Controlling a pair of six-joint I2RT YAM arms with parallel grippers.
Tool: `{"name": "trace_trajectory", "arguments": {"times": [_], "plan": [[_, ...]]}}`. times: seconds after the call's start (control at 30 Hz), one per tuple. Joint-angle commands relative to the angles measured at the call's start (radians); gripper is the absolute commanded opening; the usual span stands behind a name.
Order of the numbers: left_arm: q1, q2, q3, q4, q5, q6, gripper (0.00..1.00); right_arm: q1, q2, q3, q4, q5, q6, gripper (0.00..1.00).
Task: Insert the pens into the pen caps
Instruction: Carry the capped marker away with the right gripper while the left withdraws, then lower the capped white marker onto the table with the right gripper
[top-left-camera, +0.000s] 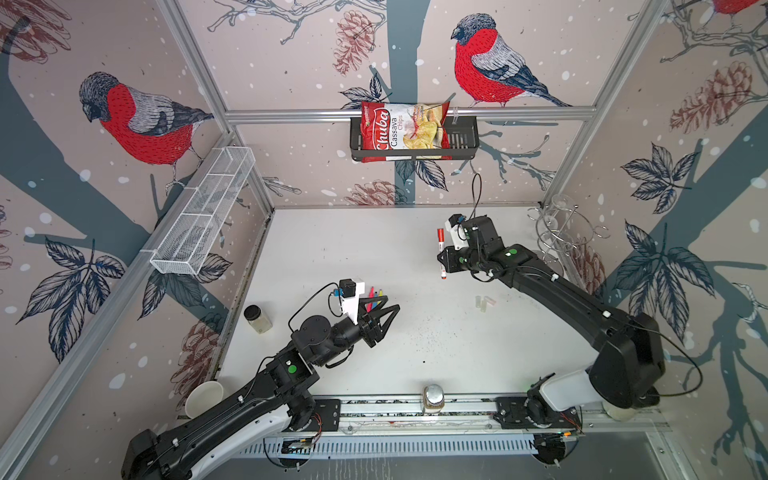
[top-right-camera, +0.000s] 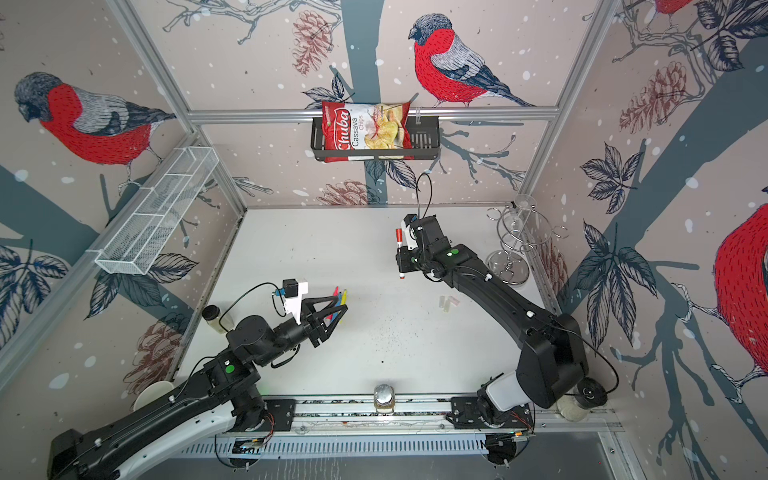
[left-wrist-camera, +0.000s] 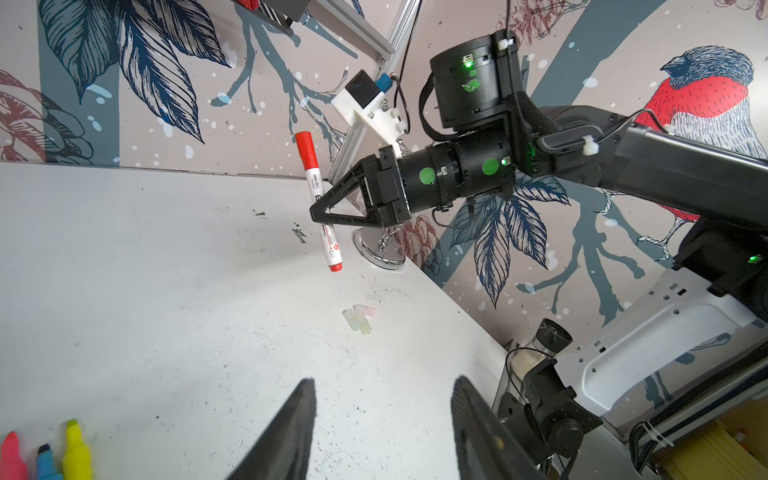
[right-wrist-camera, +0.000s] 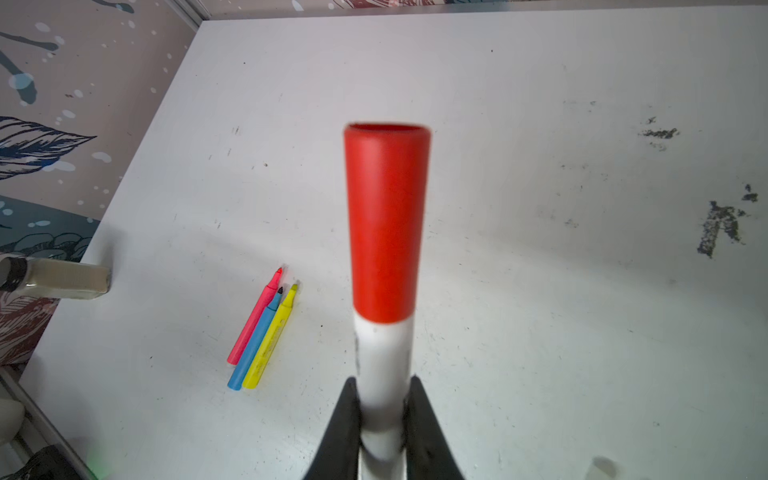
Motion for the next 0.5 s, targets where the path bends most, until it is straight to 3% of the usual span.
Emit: {"name": "trace_trajectory", "arguments": {"times": [0.0, 0.47], "plan": [[0.000, -0.018, -0.004, -0.003, -0.015, 0.016, 0.54, -0.031, 0.035, 0.029, -0.034, 0.032, -0.020, 0.00], [0.000, -0.060, -0.019, -0.034, -0.023, 0.005, 0.53, -0.189, 0.253, 0.219, -0.187, 0.080, -0.072, 0.00]]}}
